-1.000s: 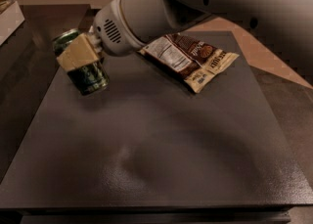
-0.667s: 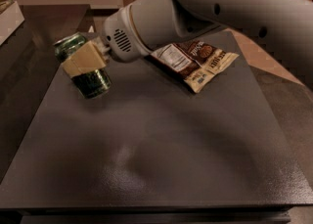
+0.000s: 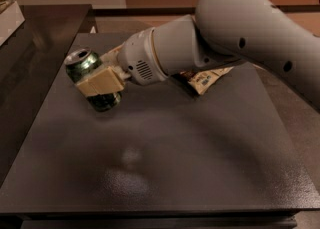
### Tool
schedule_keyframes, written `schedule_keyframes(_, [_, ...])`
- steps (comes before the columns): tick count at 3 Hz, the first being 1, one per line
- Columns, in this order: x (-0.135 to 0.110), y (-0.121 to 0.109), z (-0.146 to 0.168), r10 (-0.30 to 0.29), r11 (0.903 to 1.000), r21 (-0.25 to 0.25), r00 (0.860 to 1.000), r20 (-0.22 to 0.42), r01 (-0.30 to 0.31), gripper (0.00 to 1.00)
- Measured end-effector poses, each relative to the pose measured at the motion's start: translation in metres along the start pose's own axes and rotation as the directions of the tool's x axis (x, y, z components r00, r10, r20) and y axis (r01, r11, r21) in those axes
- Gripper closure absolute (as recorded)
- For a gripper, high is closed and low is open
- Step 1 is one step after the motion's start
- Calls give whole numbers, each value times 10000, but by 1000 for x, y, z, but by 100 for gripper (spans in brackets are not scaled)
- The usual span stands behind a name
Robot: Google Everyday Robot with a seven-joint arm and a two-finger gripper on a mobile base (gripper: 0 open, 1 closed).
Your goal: Place green can upright
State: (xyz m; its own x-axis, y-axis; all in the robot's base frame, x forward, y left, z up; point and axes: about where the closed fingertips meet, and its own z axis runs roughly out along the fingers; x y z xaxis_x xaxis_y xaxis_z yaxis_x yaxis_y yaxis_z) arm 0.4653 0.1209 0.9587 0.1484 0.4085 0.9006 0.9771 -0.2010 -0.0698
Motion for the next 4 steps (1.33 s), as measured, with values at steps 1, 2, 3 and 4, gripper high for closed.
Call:
schedule_keyframes(1, [-20, 0, -5, -417, 9991, -104, 9978, -520, 412, 100])
schedule_keyframes(2, [-39, 5, -9, -253, 9996, -146, 9927, -1181, 238, 100])
schedule_keyframes(3, [-51, 11, -9, 125, 9999, -3, 9817, -1902, -128, 100])
schedule_keyframes(4, [-61, 15, -9, 547, 9985, 233, 9678, -2457, -505, 100])
